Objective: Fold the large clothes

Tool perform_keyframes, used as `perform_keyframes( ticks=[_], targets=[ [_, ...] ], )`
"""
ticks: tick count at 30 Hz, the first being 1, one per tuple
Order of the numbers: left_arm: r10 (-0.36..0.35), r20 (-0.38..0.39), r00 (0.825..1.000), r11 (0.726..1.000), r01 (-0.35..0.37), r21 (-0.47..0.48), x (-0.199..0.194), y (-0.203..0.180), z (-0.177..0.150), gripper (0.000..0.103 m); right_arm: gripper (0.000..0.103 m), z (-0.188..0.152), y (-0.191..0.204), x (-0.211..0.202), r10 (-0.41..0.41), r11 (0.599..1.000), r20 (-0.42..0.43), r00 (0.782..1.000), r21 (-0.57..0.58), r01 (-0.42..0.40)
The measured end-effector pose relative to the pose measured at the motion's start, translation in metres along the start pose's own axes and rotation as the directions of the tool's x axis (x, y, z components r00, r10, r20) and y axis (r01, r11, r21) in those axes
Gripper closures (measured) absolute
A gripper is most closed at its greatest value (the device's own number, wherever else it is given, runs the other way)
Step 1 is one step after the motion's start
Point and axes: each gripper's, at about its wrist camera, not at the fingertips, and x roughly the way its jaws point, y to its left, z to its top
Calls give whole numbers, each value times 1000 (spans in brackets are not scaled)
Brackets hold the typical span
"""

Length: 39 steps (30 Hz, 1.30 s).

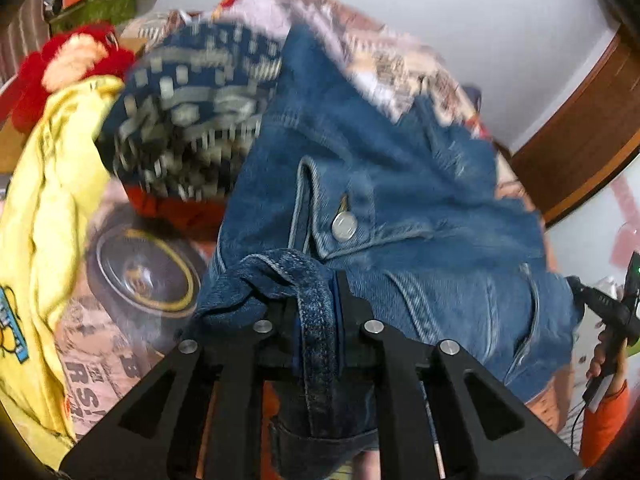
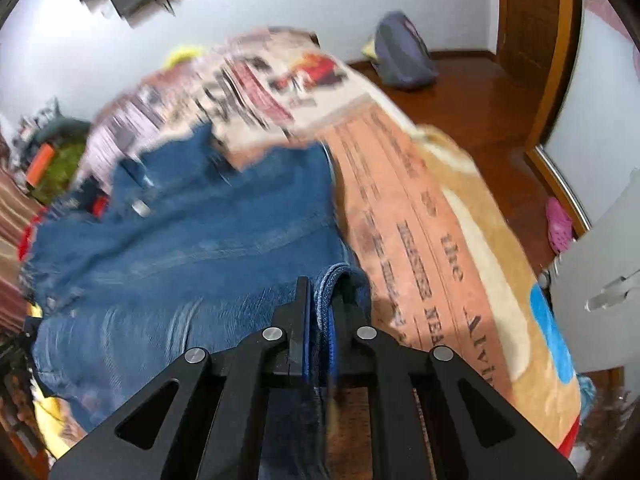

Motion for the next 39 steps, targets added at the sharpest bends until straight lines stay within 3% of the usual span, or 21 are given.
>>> perform_keyframes(
  ticks=[3, 4, 6, 7, 8, 12, 18, 22, 25, 28, 31, 33, 34, 36, 39],
  targets=[
    [4, -5, 1000, 999, -4, 39, 2, 0, -5, 83, 92, -7, -4, 6, 9, 1000, -31, 999, -4, -9],
    [5, -6, 1000, 998, -4, 59, -2, -2, -5, 76, 91, -8, -6, 2, 18, 1000, -33, 999, 0, -18],
    [9, -15, 1000, 996, -8, 89, -9, -6, -6, 56, 78, -9, -9, -6, 49, 999, -47, 998, 18, -48],
    [21, -7, 1000, 994, -20, 103, -15, -7, -7, 41, 74, -9, -9, -7, 62, 998, -50, 997, 26, -61],
    [27, 7, 1000, 993, -28, 115, -21, -9, -9, 35, 66, -11, -10, -11, 76, 997, -52, 996, 34, -74],
    [6, 5, 1000, 992, -6, 129, -37, -7, -22, 35, 54, -23, -7, -25, 51, 998, -50, 997, -19, -52],
    [-74, -54, 996, 993, 78, 92, -41, 2, -47, 35, 51, -53, -4, -23, 53, 995, -112, 992, -83, -63],
    [-112, -103, 988, 992, 116, 41, -28, 4, -59, 35, 51, -66, -8, -7, 76, 995, -159, 984, -51, -85],
    [-137, -119, 983, 990, 140, 17, -22, 1, -63, 36, 51, -71, -17, 3, 145, 989, -172, 974, 26, -143],
    [-137, -116, 984, 989, 143, 43, -23, -6, -65, 45, 51, -69, -20, 8, 238, 971, -187, 953, 76, -227],
    [-127, -98, 987, 989, 134, 66, -28, -11, -63, 62, 49, -68, -14, 11, 259, 966, -191, 947, 72, -250],
    [-135, -89, 987, 988, 141, 64, -33, -10, -60, 77, 57, -69, -7, 9, 249, 969, -178, 952, 49, -244],
    [-148, -81, 986, 986, 154, 62, -38, -10, -59, 79, 61, -70, -1, 8, 232, 973, -169, 958, 37, -229],
    [-169, -58, 984, 982, 173, 69, -48, -13, -56, 83, 84, -69, 6, 4, 200, 979, -156, 967, 7, -201],
    [-174, -21, 984, 978, 176, 111, -63, -22, -51, 86, 89, -57, 9, -12, 250, 968, -118, 961, 0, -252]
  ],
)
